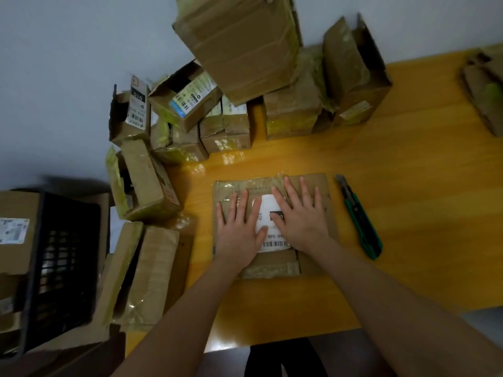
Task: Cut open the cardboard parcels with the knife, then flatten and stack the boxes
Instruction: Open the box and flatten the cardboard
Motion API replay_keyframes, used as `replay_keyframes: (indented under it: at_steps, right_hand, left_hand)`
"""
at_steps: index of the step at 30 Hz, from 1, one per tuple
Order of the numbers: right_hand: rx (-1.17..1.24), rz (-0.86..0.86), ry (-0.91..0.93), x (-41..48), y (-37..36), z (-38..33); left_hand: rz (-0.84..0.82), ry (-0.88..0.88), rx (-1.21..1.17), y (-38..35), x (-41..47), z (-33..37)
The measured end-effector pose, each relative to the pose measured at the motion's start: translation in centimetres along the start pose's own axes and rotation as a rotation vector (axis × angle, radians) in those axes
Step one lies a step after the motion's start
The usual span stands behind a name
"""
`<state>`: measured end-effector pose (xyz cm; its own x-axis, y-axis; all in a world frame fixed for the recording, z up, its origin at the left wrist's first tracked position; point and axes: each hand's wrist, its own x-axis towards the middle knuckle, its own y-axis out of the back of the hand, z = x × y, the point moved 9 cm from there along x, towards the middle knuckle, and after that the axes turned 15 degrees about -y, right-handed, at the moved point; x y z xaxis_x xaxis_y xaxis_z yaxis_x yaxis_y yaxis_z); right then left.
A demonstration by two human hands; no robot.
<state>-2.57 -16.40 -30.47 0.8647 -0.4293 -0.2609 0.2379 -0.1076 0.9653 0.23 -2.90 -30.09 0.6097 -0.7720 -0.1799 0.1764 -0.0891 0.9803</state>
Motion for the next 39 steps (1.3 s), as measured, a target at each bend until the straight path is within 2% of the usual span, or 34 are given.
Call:
replay_keyframes:
  at_steps: [4, 9, 21, 24, 32, 35, 37, 39]
  right_hand:
    - [0.009, -0.066, -0.019, -1.3, 0.1, -0.2]
    - [0.041, 0.004, -0.014, -6.2, -1.5, 0.8]
    - [0.035, 0.057, -0.028, -6.0, -2.3, 0.9]
    - [0.036, 0.015, -0.036, -6.2, -2.2, 0.8]
    - [0.111, -0.205, 0.015, -6.2, -0.1, 1.3]
    - [0.214, -0.131, -0.123, -6.8, 3.1, 2.9]
    - [0.282, -0.113, -0.294, -7.4, 3.9, 4.6]
    - [0.363, -0.167, -0.447, -8.2, 3.2, 6.3]
  left_hand:
    - [0.041, 0.016, -0.030, -0.8, -3.0, 0.7]
    - [0.018, 0.026, -0.039, -0.6, -3.2, 0.9]
    - [0.076, 0.021, -0.029, -1.0, -3.3, 0.8]
    - [0.068, 0.016, -0.028, -0.9, -3.4, 0.9]
    - [-0.099, 0.027, -0.166, 1.1, -3.0, 0.0]
    - [-0.043, 0.070, -0.239, 3.9, -3.0, -0.6]
    - [0.010, 0.185, -0.285, 5.0, -3.5, -1.2]
    - [0.007, 0.325, -0.386, 4.8, -4.3, -1.6]
